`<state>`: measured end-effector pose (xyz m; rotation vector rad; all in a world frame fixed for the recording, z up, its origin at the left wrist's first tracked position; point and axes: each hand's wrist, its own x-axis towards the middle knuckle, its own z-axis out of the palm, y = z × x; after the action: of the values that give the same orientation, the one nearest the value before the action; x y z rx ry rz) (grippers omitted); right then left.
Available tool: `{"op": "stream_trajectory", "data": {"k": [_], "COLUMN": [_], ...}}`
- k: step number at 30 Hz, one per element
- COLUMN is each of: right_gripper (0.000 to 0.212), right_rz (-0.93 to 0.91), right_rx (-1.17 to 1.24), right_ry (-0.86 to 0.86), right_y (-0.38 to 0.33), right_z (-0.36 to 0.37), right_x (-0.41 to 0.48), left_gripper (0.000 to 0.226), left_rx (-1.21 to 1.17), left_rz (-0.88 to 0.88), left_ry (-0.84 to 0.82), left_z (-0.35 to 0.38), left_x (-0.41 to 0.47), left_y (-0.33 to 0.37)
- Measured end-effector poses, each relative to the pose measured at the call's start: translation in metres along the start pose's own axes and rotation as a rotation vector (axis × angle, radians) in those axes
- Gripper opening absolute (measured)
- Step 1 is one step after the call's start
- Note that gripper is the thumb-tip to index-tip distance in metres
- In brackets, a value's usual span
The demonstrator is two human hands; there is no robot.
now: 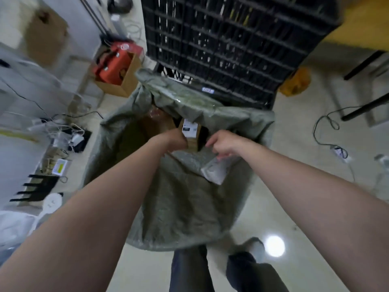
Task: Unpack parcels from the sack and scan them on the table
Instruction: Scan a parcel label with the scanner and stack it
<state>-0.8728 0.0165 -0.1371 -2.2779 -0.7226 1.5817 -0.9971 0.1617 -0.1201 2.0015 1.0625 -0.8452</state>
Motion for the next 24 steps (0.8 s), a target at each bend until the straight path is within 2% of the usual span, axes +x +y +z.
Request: {"op": "stream_trajectory", "data": {"k": [2, 4, 6, 12, 20, 24], "right_gripper": [0.039, 0.027, 0.026, 0.012, 0.011, 0.013], "right_rz": [-0.065, -0.111, -0.147, -0.129, -0.12, -0.124], "right_rx": [-0.103, -0.147, -0.177, -0.157, 0.02, 0.114], "right_ry": [-0.04, -0.074, -0.06, 0.208, 0.562, 0.602], "right_y": [-0.004, -0.001, 0.009, 0.073, 0.156, 0.178], "right_z": [-0.028, -0.06, -0.095, -0.224, -0.368, -0.425], "right_x": [-0.049, -0.099, -0.147, -0.265, -0.339, -0.323], "left_gripper": [0.011, 0.033, 0.04, 0.011, 0.011, 0.011], "left_rx": [0.139, 0.182, 0.19, 0.109, 0.149, 0.171], "left_rz": [0.02, 0.042, 0.12, 0.302, 0.639, 0.696], "left_ry": [-0.096, -0.189, -0.199, -0.079, 0.113, 0.124], "left_z": [-0.009, -0.017, -0.026, -0.047, -0.053, -0.067], "left_x": [-0.043, -0.081, -0.114, -0.174, -0.207, -0.189], "left_y": [0.038, 0.078, 0.118, 0.24, 0.417, 0.489]}}
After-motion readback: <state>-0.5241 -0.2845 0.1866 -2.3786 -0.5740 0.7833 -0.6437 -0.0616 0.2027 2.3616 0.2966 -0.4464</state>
